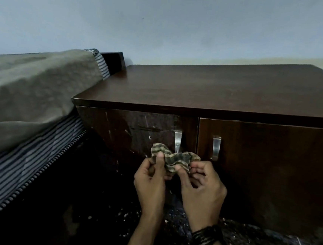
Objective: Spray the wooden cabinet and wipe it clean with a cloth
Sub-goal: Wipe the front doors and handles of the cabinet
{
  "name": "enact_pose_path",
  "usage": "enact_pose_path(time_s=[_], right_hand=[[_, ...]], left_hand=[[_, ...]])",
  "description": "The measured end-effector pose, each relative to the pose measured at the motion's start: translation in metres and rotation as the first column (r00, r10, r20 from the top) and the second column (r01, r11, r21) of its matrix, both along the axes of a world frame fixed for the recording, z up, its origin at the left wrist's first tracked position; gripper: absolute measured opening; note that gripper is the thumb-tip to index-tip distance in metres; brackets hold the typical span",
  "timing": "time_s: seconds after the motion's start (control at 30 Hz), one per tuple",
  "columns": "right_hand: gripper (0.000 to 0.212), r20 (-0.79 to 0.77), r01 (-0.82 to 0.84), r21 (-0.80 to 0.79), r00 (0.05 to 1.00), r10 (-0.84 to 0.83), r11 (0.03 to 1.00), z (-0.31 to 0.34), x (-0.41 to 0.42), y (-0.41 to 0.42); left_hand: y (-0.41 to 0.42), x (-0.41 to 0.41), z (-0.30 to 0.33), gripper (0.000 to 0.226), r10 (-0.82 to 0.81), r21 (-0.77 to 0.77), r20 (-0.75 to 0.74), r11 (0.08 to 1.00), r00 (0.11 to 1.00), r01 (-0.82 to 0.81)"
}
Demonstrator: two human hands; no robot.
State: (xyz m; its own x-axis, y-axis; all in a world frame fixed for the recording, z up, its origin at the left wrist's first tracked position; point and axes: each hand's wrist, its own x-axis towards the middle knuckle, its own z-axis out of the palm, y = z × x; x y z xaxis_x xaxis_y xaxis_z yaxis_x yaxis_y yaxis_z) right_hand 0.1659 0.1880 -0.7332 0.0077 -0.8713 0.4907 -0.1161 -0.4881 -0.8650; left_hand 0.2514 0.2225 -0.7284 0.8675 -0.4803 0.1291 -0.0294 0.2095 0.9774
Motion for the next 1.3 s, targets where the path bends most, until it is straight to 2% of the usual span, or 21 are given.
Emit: enact_pose_path(time_s=[0.2, 0.4, 0.53, 0.7, 0.83, 1.13, 1.3], right_hand=[[0.032, -0.072, 0.048, -0.060, 0.996, -0.052, 0.997, -0.005, 0.005, -0.009], [0.038, -0.130, 0.102, 0.015, 0.987, -0.099, 0.995, -0.037, 0.008, -0.001], [0.038, -0.210, 0.114, 0.075, 0.973, -0.097, 0.991, -0.062, 0.000, -0.002], [0.037, -0.316, 0.128, 0.180, 0.947, -0.066, 0.975, -0.081, -0.015, -0.003], [0.035, -0.335, 0.121, 0.201, 0.941, -0.048, 0.972, -0.076, -0.020, -0.004], [0.032, -0.143, 0.102, -0.062, 0.984, -0.110, 0.993, -0.004, -0.014, -0.010], [0.033, -0.141, 0.075, -0.134, 0.986, -0.094, 0.988, -0.010, -0.011, -0.012]], left_hand=[[-0.003, 0.010, 0.002, 0.049, 0.003, 0.062, 0.111, 0.998, 0.994, -0.010], [0.002, 0.007, -0.016, 0.037, -0.003, 0.214, 0.197, 0.976, 0.980, -0.041], [0.004, 0.000, -0.043, 0.037, -0.035, 0.324, 0.148, 0.946, 0.988, -0.015], [0.006, -0.006, -0.066, 0.036, -0.125, 0.443, 0.012, 0.890, 0.992, 0.107], [0.007, -0.007, -0.063, 0.035, -0.140, 0.438, -0.024, 0.889, 0.990, 0.136], [0.002, 0.000, 0.003, 0.034, -0.093, 0.205, 0.040, 0.975, 0.995, 0.083], [0.003, 0.010, -0.002, 0.033, -0.114, 0.179, 0.070, 0.979, 0.991, 0.100]])
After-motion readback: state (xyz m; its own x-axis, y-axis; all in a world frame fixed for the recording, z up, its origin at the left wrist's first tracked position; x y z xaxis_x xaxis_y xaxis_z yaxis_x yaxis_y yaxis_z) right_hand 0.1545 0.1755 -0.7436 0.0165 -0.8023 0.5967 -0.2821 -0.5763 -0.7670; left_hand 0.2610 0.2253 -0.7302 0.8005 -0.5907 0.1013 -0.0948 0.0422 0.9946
